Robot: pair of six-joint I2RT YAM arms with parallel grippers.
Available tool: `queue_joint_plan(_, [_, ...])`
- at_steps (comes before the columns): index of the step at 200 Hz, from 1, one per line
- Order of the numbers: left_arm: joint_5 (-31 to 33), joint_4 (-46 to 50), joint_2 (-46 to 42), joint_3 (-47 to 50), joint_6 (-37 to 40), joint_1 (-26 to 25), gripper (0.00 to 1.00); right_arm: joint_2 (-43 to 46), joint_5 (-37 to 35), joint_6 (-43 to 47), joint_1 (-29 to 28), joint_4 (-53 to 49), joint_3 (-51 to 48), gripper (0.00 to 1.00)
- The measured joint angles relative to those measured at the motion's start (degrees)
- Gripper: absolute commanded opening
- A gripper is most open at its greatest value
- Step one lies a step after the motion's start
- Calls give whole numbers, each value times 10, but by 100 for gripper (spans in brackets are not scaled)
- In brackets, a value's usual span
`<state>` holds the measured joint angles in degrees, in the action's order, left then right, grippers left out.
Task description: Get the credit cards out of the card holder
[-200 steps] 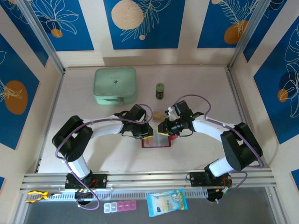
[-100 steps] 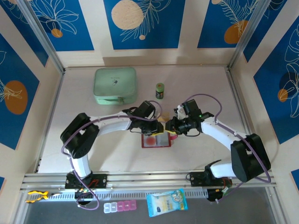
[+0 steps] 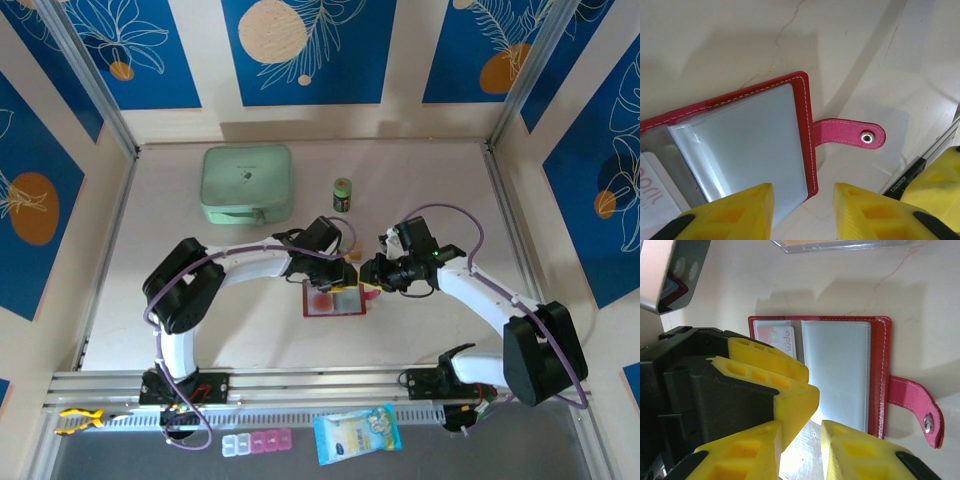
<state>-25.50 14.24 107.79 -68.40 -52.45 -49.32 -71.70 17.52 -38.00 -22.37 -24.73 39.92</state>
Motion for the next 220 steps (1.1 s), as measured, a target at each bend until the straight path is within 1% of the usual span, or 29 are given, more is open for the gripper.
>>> queue_joint_plan(62, [7, 1, -11, 14, 4, 2, 36, -6, 5, -11, -15, 8, -4, 27])
queue_joint_plan(114, [18, -3, -78, 85, 4, 17, 36, -50, 4, -27, -64, 20, 0, 26])
queue_joint_plan(160, [28, -19, -135, 160, 3, 37, 36, -94, -7, -40, -107, 37, 28, 26])
queue_joint_plan(187, [32, -29, -161, 203, 1, 48, 36, -118, -11, -41, -125, 42, 42, 26])
queue_joint_plan(220, [33, -42, -177, 231, -2, 56, 35, -141, -16, -44, -139, 42, 56, 26])
